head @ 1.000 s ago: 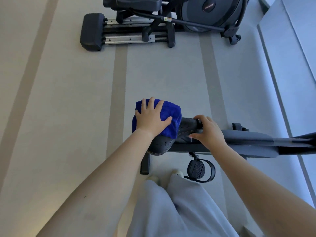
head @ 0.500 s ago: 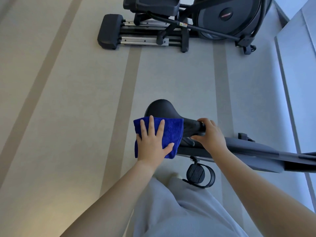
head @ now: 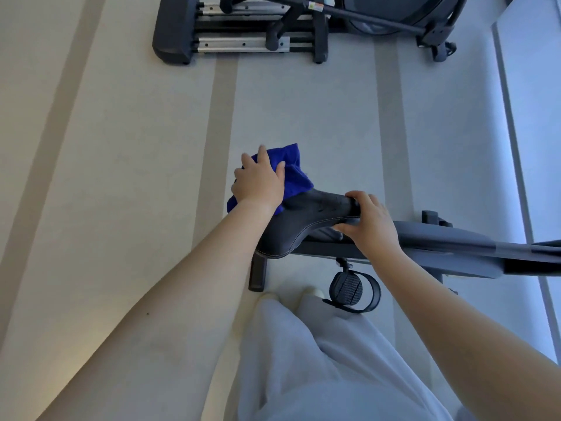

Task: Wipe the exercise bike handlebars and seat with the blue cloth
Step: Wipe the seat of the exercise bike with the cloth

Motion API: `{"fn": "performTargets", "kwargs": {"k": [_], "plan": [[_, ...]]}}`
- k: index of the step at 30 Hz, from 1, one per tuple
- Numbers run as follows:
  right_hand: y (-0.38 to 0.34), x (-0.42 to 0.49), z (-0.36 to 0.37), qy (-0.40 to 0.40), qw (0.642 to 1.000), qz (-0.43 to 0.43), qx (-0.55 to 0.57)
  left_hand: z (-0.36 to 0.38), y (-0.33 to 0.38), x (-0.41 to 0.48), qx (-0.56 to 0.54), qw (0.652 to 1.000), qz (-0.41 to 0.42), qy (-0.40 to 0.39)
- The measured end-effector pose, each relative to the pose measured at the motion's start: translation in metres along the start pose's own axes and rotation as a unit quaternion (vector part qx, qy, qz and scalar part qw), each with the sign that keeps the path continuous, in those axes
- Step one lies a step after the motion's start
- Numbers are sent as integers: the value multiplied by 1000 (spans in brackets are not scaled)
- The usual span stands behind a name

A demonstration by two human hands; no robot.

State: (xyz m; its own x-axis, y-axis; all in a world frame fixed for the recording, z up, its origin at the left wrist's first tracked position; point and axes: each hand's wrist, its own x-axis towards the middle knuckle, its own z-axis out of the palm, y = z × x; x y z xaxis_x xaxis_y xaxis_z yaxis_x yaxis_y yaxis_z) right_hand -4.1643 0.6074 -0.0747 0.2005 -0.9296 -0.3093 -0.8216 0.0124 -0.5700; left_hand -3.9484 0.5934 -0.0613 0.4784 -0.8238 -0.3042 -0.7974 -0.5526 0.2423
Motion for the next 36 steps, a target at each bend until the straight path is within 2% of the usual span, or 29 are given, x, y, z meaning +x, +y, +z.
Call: {"fn": "performTargets", "kwargs": {"k": [10, 16, 20, 31, 36], "plan": [[0, -1, 0, -2, 1000, 0, -7, -14, -3, 37, 0, 996, 27, -81], [-2, -2, 2, 0, 1000, 7, -16, -23, -16, 49, -126, 980, 25, -154], [-3, -3, 1, -3, 1000, 14, -22, -17, -29, 29, -190, 975, 18, -112], [-2, -3, 0, 2, 1000, 10, -22, 18, -70, -71, -372, 927, -33, -16], [1, -3, 3, 9, 1000, 3, -17, 48, -60, -121, -355, 930, -46, 79]]}}
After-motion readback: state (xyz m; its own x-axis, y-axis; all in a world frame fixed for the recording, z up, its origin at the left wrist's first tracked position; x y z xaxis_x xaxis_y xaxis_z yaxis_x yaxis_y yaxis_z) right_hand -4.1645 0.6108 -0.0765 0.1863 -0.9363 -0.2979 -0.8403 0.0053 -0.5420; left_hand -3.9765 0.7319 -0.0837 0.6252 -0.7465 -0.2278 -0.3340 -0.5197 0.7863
